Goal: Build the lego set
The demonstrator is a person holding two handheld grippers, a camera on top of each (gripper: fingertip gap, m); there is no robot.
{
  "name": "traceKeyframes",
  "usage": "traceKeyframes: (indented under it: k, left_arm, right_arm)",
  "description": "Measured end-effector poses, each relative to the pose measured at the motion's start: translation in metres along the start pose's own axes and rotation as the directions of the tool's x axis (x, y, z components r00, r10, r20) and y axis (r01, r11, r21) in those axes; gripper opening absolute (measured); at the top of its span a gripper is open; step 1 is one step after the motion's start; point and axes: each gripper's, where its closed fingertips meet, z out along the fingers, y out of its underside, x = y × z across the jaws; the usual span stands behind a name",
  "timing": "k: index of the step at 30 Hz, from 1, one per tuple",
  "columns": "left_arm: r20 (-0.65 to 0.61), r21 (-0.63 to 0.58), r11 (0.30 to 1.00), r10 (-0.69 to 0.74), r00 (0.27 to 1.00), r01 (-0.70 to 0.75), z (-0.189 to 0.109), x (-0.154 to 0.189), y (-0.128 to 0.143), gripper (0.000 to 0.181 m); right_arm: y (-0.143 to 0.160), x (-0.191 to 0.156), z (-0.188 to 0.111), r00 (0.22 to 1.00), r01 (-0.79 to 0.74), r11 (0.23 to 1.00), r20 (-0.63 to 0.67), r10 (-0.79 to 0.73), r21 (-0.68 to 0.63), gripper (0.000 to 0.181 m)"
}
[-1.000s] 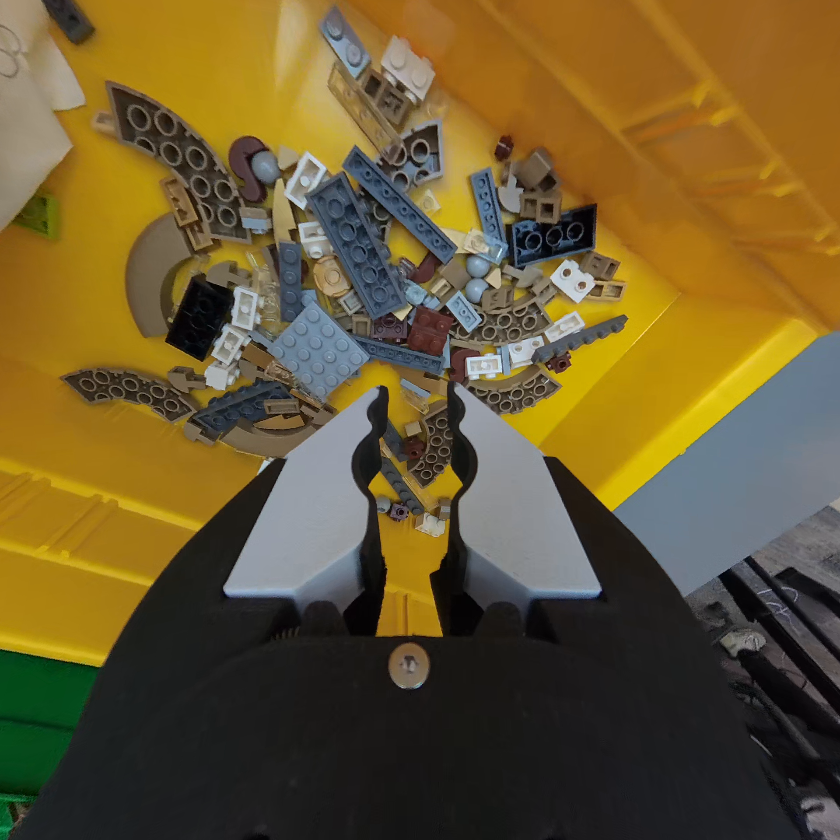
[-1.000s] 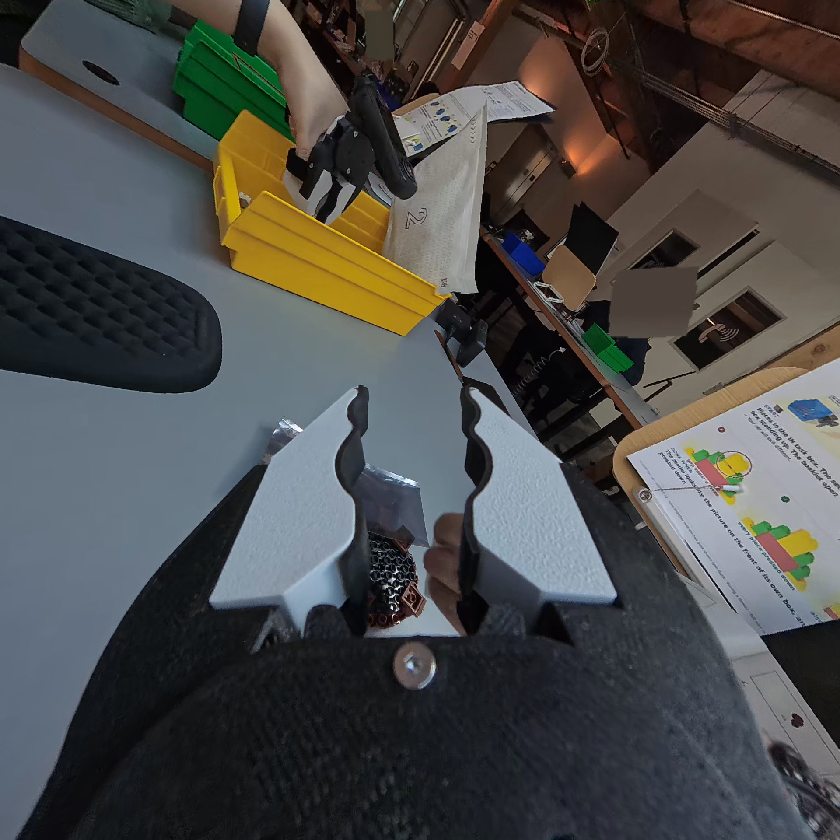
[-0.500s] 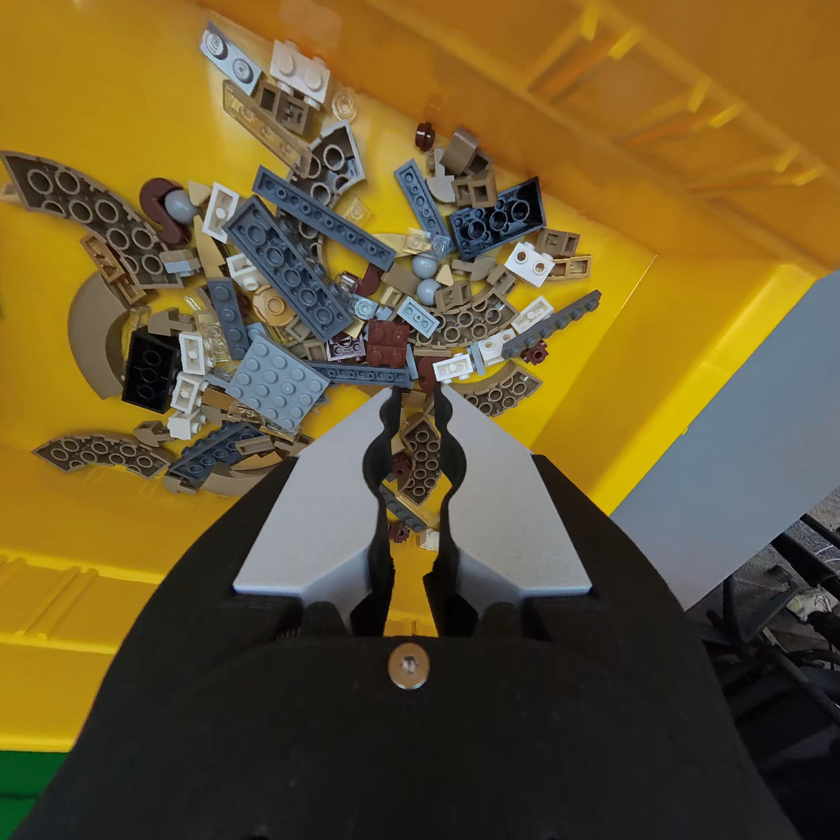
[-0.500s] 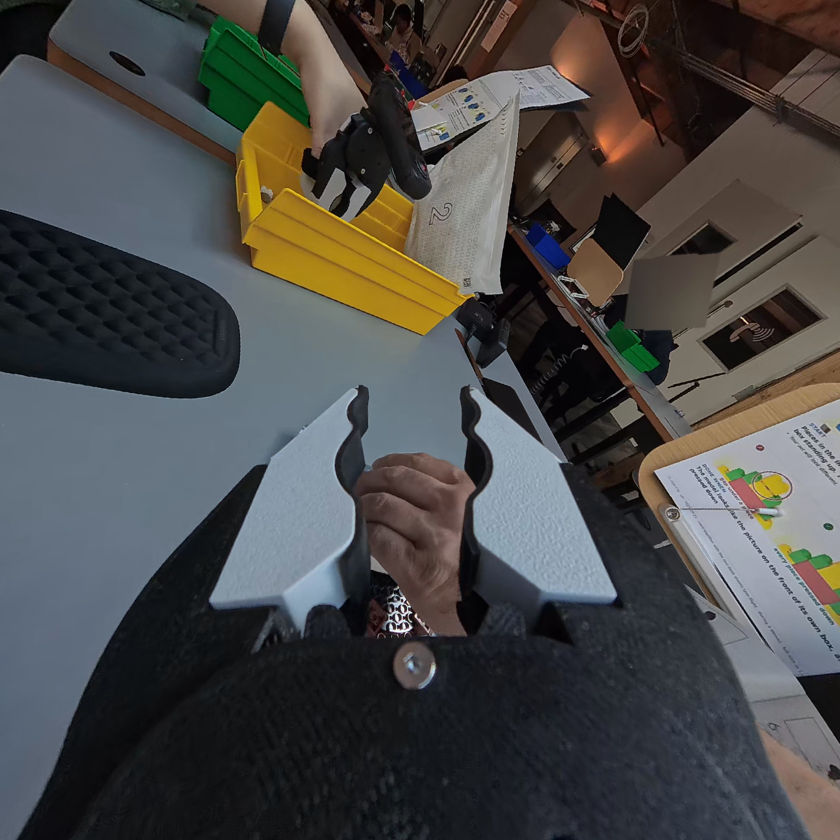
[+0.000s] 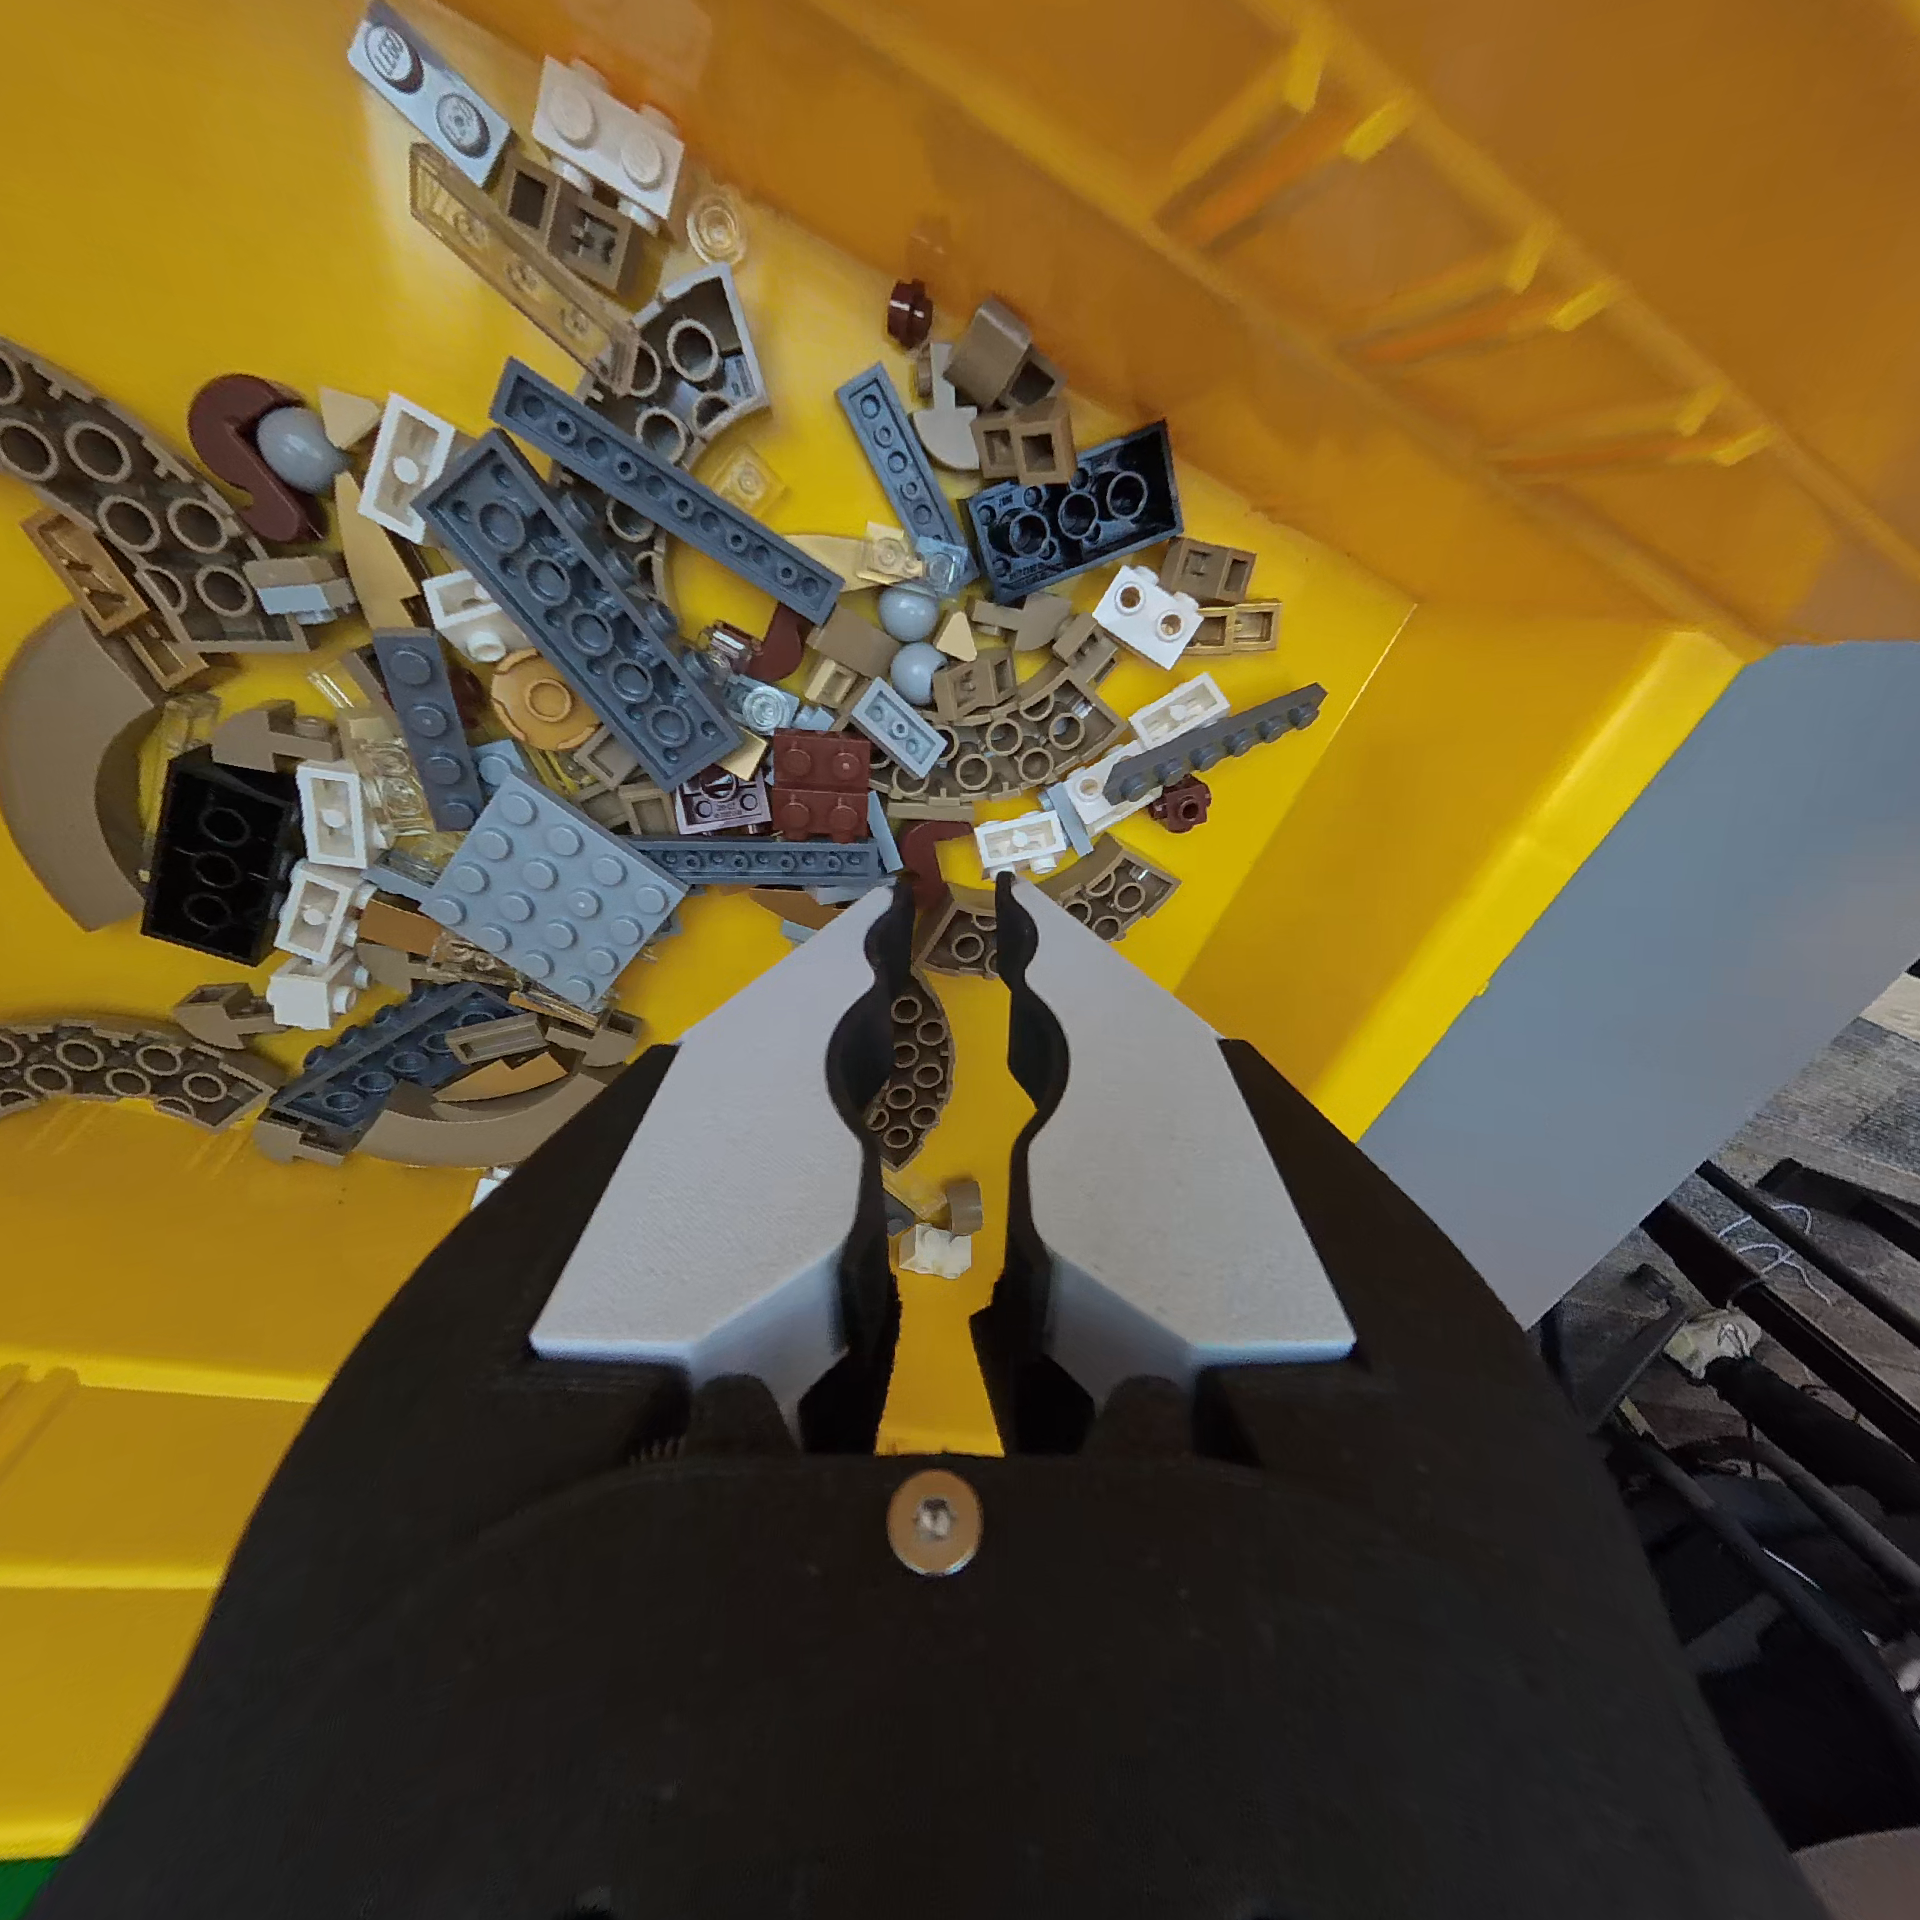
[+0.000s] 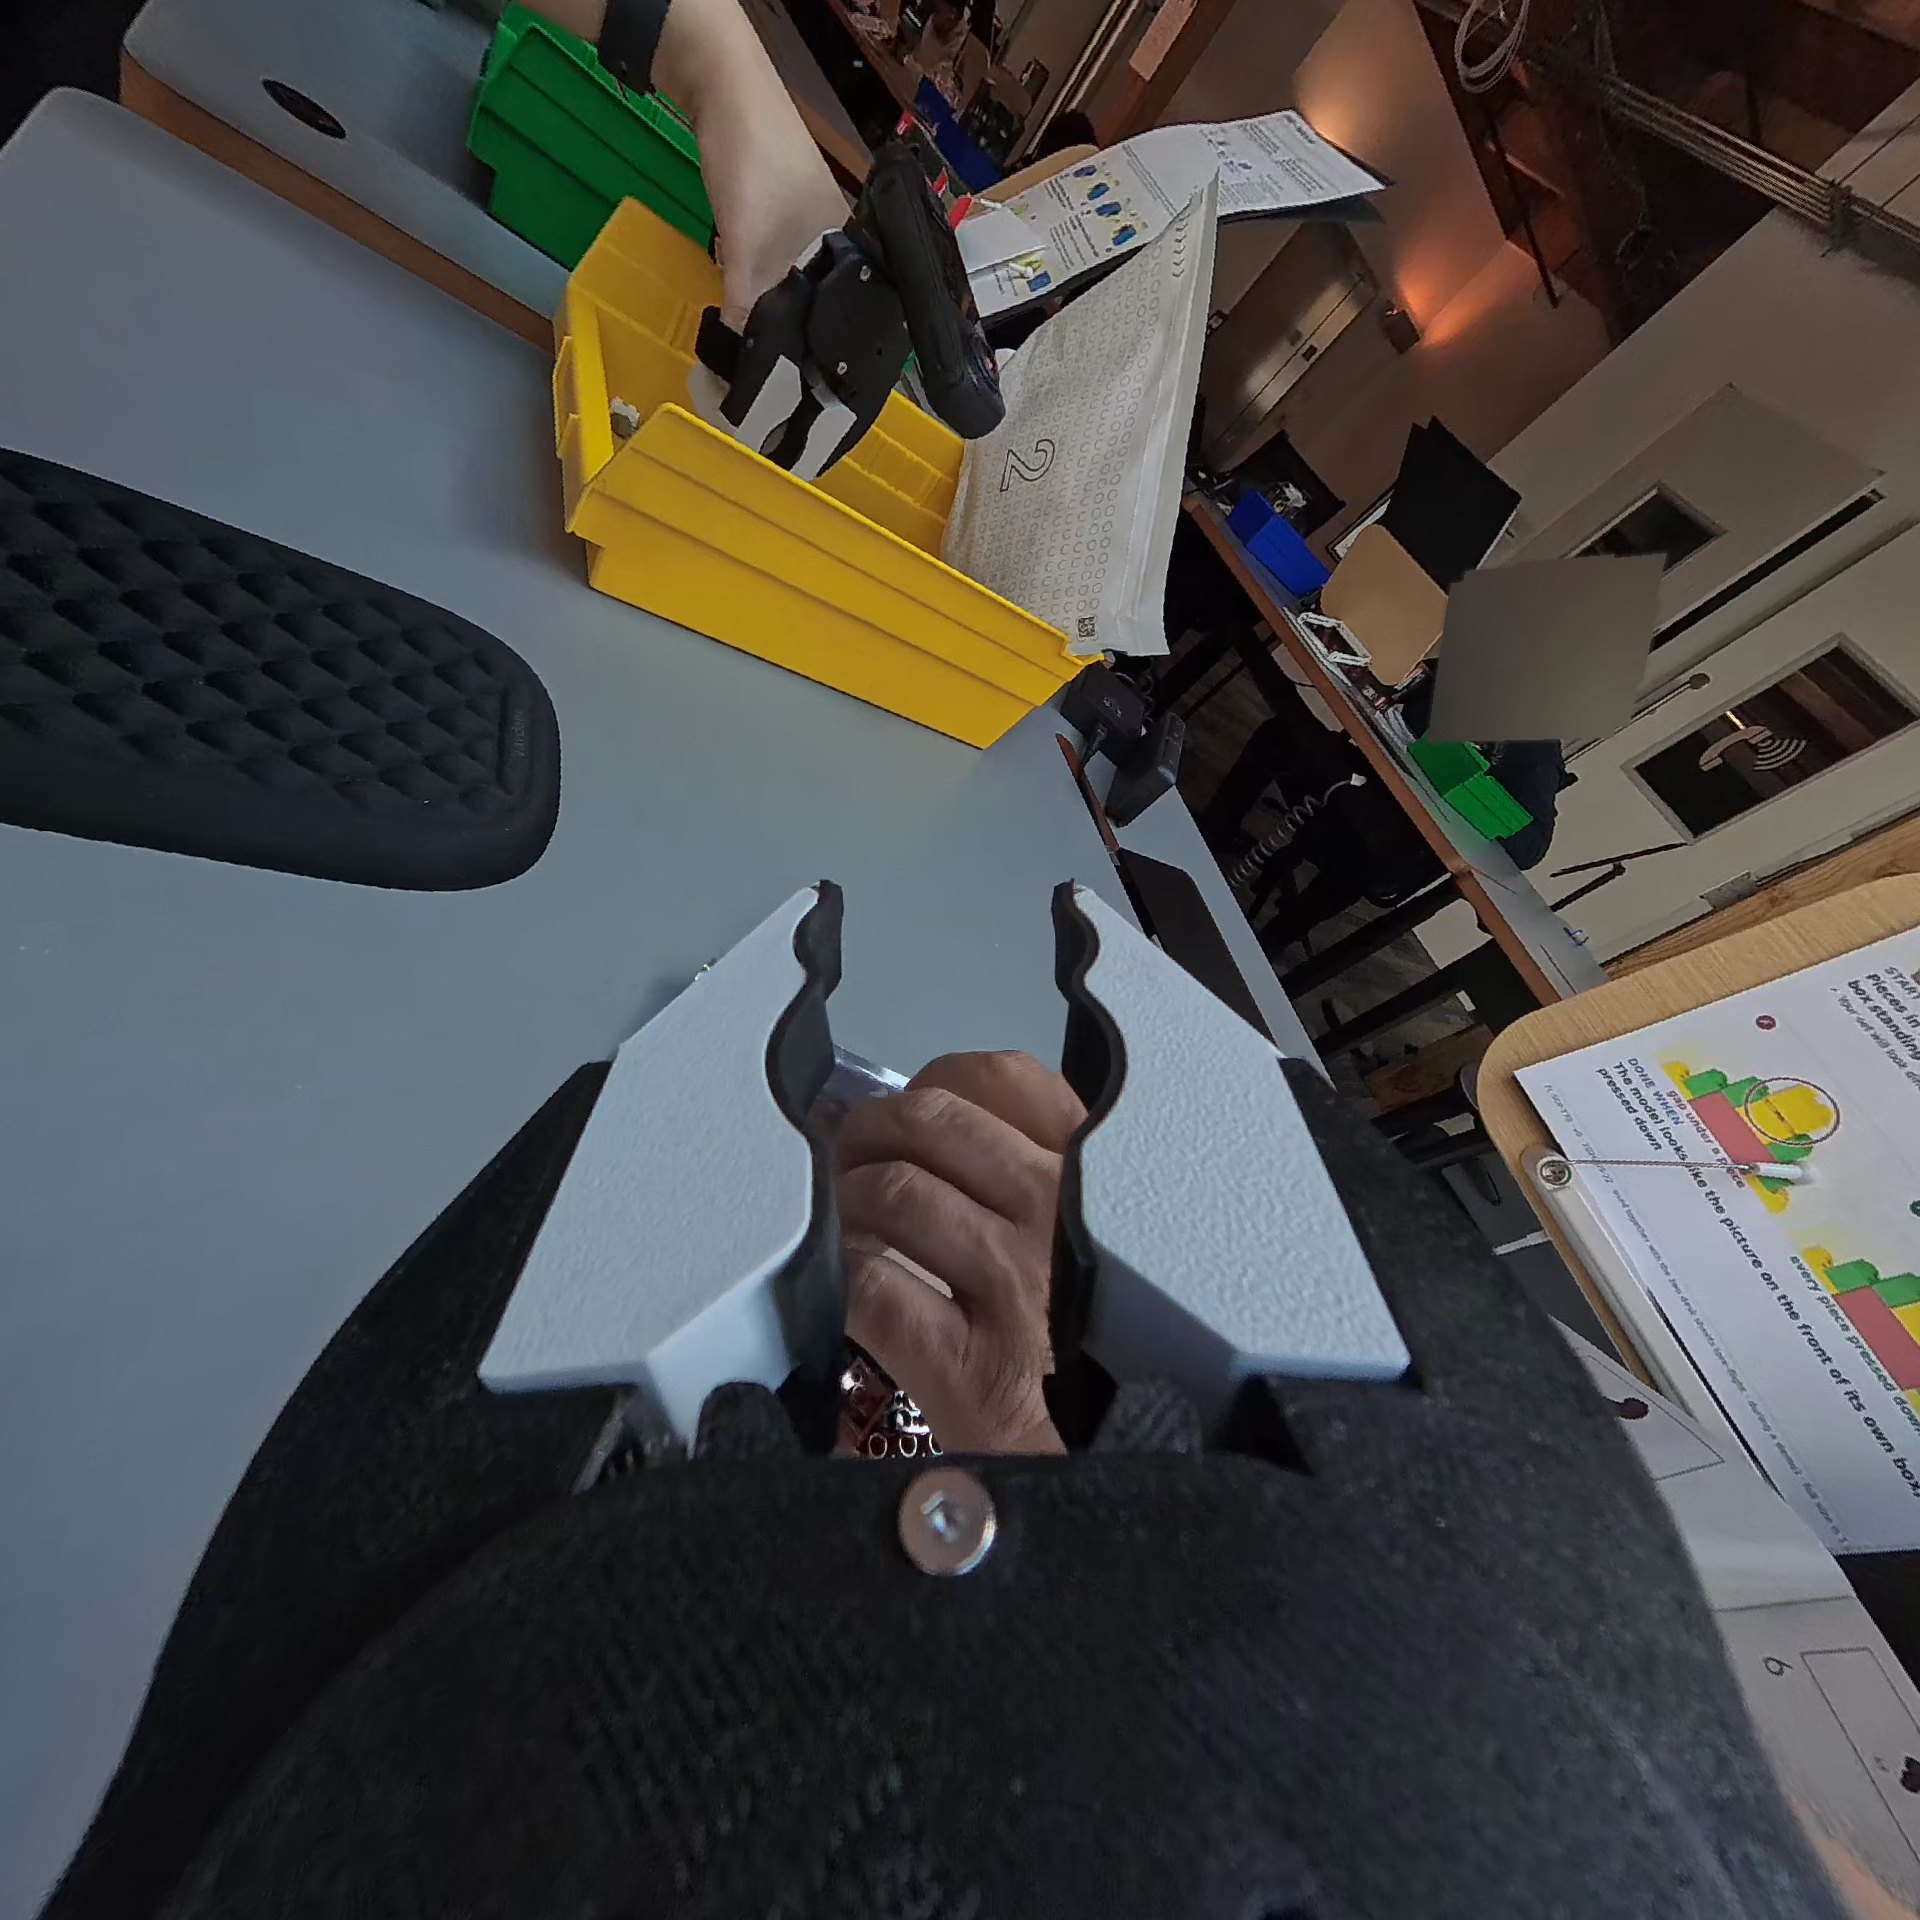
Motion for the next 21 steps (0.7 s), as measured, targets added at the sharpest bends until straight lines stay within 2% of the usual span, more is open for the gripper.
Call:
traceKeyframes:
  k: [6, 10, 21]
  left_arm:
    - [0.013, 0.005, 1.000, -0.021, 1.000, 0.020, 0.001, -0.013, 0.002, 0.016]
    - [-0.004, 0.027, 1.000, -0.004, 1.000, 0.004, 0.001, -0.008, -0.002, 0.012]
    - [0.015, 0.011, 1.000, -0.025, 1.000, 0.025, 0.004, -0.007, -0.003, 0.014]
  right_arm:
    - [0.001, -0.001, 0.001, 1.000, 0.004, 1.000, 0.002, -0.004, -0.008, 0.041]
    - [0.001, 0.000, 0.000, 1.000, -0.002, 1.000, 0.000, 0.002, -0.006, 0.041]
    - [0.003, -0.001, 0.000, 1.000, 0.005, 1.000, 0.003, -0.005, -0.017, 0.041]
